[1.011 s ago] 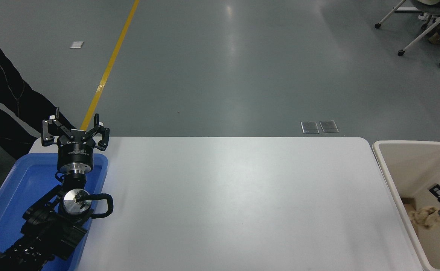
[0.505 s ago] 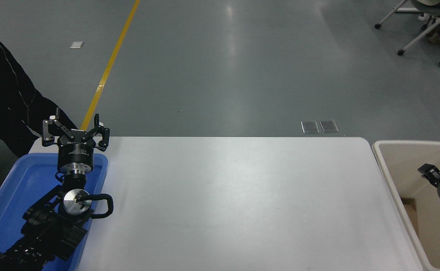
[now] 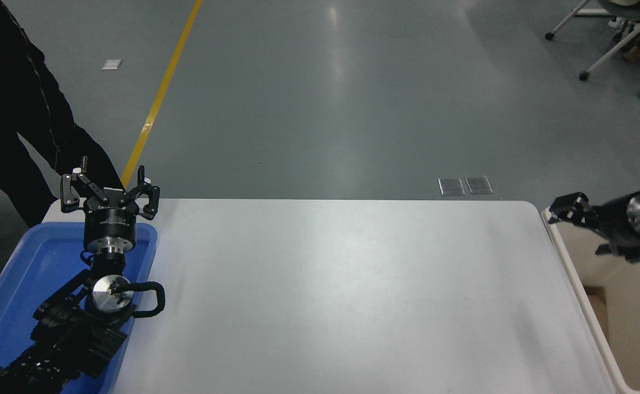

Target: Pick up paper ball place in dustbin

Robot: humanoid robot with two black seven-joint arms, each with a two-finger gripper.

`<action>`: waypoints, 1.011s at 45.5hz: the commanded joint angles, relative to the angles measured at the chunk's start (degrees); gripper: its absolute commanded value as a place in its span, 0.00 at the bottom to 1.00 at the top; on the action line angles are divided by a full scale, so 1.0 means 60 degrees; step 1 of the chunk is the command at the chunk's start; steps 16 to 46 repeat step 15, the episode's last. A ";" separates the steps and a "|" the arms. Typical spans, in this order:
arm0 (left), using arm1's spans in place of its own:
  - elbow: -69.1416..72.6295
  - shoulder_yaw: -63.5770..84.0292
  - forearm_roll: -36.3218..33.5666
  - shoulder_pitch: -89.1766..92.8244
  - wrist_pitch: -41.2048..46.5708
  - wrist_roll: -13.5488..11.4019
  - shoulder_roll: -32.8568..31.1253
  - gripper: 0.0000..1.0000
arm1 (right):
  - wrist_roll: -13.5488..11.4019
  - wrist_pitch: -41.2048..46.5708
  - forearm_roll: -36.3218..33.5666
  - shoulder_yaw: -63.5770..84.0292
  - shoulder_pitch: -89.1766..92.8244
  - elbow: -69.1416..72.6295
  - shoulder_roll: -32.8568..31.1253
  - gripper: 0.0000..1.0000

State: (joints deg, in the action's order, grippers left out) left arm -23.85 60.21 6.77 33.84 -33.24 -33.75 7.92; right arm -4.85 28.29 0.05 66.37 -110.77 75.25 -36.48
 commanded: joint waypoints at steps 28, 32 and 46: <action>0.0005 0.0000 -0.0001 -0.0001 0.0003 0.0000 0.0014 0.99 | -0.0086 0.2784 0.0007 0.1287 -0.5401 0.3059 0.1392 1.00; 0.0005 0.0000 -0.0001 -0.0001 0.0003 0.0000 0.0014 0.99 | -0.0086 0.2784 0.0007 0.1287 -0.5401 0.3059 0.1392 1.00; 0.0005 0.0000 -0.0001 -0.0001 0.0003 0.0000 0.0014 0.99 | -0.0086 0.2784 0.0007 0.1287 -0.5401 0.3059 0.1392 1.00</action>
